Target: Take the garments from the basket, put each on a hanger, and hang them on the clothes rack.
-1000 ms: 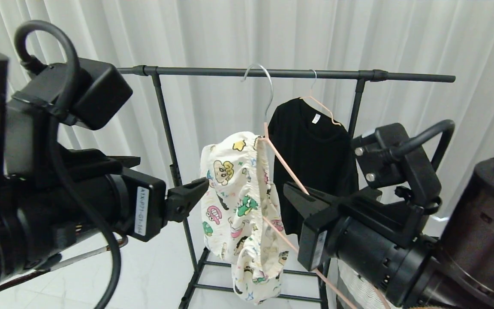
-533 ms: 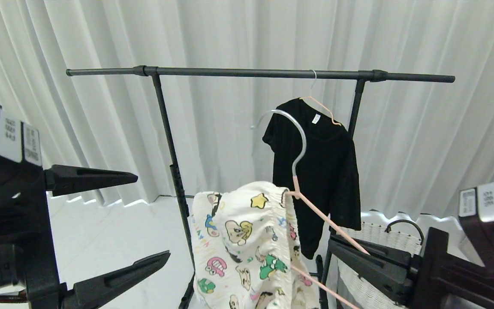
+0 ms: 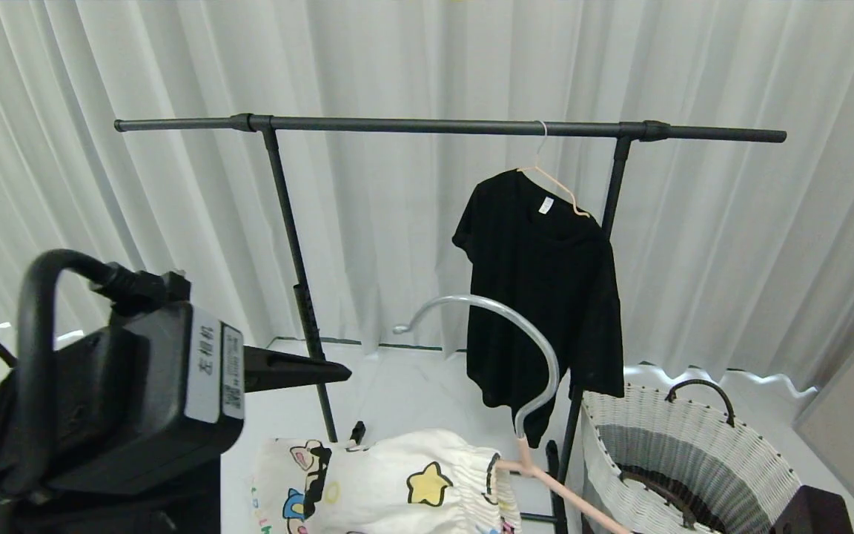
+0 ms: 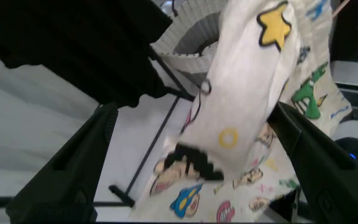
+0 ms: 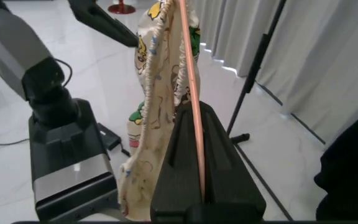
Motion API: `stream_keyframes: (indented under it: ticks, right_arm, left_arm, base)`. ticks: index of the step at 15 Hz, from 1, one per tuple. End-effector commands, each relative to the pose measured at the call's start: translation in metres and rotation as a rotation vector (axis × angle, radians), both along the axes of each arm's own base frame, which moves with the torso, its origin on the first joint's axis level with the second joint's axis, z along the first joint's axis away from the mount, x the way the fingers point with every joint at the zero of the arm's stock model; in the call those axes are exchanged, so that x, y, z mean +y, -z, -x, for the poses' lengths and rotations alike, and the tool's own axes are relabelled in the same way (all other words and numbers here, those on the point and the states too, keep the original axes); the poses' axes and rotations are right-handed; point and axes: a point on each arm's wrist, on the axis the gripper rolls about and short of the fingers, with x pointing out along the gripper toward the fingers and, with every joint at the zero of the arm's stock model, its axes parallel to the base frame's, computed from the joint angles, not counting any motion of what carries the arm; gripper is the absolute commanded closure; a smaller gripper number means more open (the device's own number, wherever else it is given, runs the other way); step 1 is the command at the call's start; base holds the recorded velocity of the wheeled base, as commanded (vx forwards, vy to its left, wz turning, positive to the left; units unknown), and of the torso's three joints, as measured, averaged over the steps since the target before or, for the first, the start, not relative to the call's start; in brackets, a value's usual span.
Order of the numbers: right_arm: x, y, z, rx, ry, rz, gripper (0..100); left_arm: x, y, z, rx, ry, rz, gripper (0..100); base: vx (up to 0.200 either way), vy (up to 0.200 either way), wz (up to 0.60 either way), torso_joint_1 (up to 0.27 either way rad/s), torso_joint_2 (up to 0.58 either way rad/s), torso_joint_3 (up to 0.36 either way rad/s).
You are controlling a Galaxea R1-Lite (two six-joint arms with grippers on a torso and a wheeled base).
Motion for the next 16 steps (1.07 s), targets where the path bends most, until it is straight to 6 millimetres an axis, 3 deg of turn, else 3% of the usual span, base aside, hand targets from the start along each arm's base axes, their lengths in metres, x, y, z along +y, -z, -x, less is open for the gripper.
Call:
stream_keyframes:
  ticks: [1, 5, 6, 13, 14, 16]
  right_arm:
    - [0.0, -0.002, 0.003, -0.011, -0.02, -0.005, 100]
    - [0.002, -0.005, 0.006, -0.014, -0.037, -0.015, 100]
    - [0.002, -0.005, 0.006, -0.012, -0.037, -0.016, 100]
    - [0.001, -0.004, 0.006, -0.012, -0.034, -0.011, 100]
    - [0.001, -0.004, 0.006, -0.012, -0.034, -0.011, 0]
    - [0.0, -0.004, 0.006, -0.014, -0.032, -0.015, 0]
  left_arm:
    - [-0.015, 0.01, -0.01, 0.04, 0.018, -0.011, 0]
    - [-0.019, 0.019, -0.009, 0.111, 0.121, 0.018, 0]
    - [-0.018, 0.02, -0.009, 0.116, 0.121, 0.013, 100]
    - [-0.019, 0.022, -0.01, 0.181, 0.081, 0.043, 100]
    - [-0.019, 0.022, -0.011, 0.183, 0.079, 0.048, 100]
    - [-0.019, 0.023, -0.012, 0.183, 0.074, 0.045, 100]
  base:
    - [0.0, 0.0, 0.0, 0.0, 0.0, 0.0]
    - [0.0, 0.0, 0.0, 0.0, 0.0, 0.0]
    - [0.0, 0.0, 0.0, 0.0, 0.0, 0.0]
    - [0.0, 0.0, 0.0, 0.0, 0.0, 0.0]
    - [0.0, 0.0, 0.0, 0.0, 0.0, 0.0]
    - [0.0, 0.0, 0.0, 0.0, 0.0, 0.0]
